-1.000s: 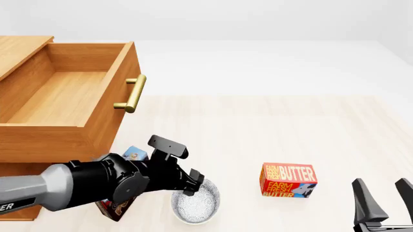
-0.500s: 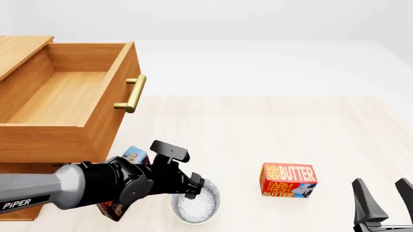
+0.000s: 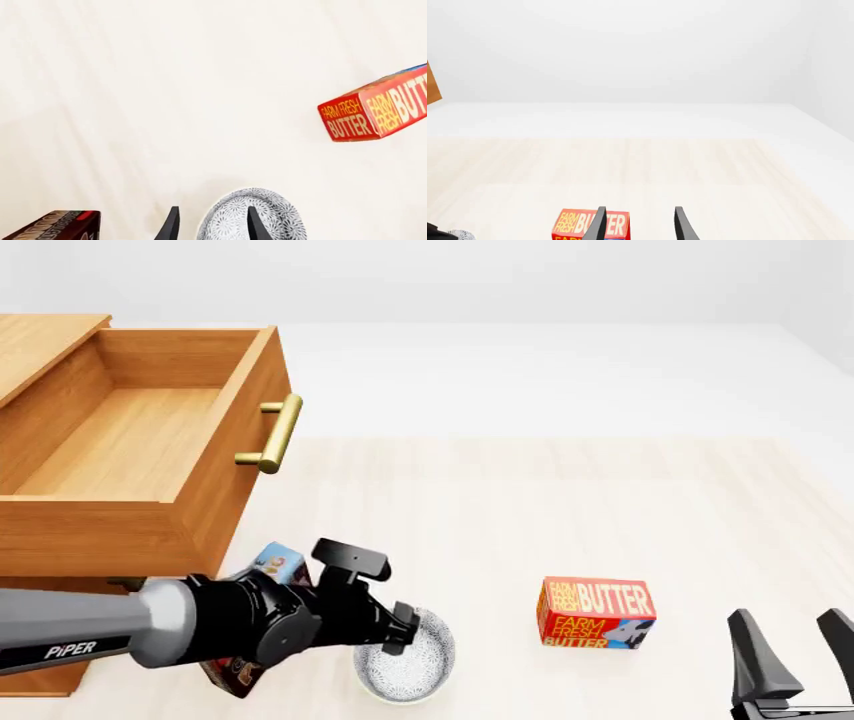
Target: Put the bowl in the top drawer of the cabinet.
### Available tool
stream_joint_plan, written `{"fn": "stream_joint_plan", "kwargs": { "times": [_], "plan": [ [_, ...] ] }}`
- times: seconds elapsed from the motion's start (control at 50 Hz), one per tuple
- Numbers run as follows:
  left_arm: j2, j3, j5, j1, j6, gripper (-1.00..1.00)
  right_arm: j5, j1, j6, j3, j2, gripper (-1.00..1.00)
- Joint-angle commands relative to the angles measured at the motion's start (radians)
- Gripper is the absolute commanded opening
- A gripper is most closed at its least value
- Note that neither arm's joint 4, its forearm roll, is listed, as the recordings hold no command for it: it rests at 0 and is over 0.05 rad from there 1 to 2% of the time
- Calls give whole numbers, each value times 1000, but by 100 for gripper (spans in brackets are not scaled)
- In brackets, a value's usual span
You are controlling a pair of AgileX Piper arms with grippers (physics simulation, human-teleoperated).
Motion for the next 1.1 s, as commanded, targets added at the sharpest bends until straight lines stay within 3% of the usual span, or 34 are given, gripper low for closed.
{"fn": "stream_joint_plan", "kwargs": {
  "times": [0.02,0.4,0.42,0.68,0.82,1.1],
  "plan": [
    [22,3,-17,9,-15,100,0,0,-1,0,-1,100],
    [24,20,-38,-17,-31,100,0,0,-2,0,-1,100],
    [16,24,-40,-23,-41,-100,0,0,-1,0,-1,100],
    [-95,50,-34,-26,19,-100,1,0,-1,0,-1,100],
    [-157,58,-27,-4,86,-100,1,0,-2,0,-1,100],
    [-234,69,-4,-16,116,-100,1,0,-1,0,-1,100]
  ]
}}
